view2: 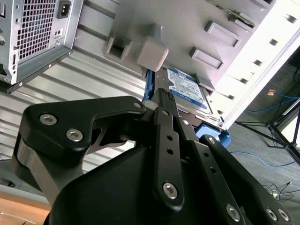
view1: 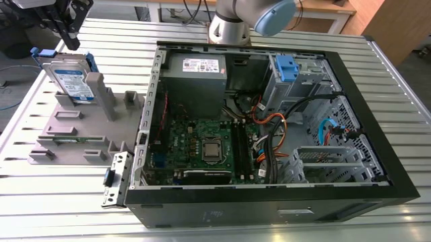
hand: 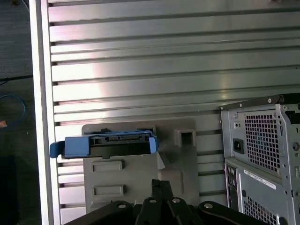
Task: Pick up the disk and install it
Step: 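Reach for the disk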
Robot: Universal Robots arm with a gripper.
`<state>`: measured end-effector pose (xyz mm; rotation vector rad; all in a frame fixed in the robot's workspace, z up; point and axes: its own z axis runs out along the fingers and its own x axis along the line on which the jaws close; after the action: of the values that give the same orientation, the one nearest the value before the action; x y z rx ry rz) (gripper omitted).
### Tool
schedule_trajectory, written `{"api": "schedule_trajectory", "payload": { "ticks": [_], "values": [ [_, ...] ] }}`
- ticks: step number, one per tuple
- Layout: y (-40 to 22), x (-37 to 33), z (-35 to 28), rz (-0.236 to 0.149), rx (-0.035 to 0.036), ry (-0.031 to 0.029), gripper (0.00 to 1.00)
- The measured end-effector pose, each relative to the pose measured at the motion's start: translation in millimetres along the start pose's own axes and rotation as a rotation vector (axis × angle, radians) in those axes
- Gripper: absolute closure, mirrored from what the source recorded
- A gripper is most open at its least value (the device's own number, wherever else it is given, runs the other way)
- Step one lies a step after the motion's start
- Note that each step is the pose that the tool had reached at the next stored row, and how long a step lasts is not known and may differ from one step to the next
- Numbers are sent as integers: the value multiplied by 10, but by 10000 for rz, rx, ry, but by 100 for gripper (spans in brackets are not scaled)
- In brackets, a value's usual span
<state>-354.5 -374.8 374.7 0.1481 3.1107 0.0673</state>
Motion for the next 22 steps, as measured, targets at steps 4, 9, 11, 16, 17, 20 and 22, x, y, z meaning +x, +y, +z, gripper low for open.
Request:
{"api": "schedule_trajectory", "payload": {
  "ticks": [4, 9, 11, 16, 17, 20, 22],
  "values": [
    [0, 1, 0, -1, 1, 1, 89],
    [0, 2, 32, 0, 1, 2, 89],
    [4, 6, 44, 1, 1, 2, 89],
    [38, 24, 63, -1, 1, 2, 89],
    [47, 28, 66, 0, 1, 1, 89],
    [63, 49, 78, 0, 0, 1, 89],
    [70, 68, 85, 0, 2, 2, 89]
  ]
}}
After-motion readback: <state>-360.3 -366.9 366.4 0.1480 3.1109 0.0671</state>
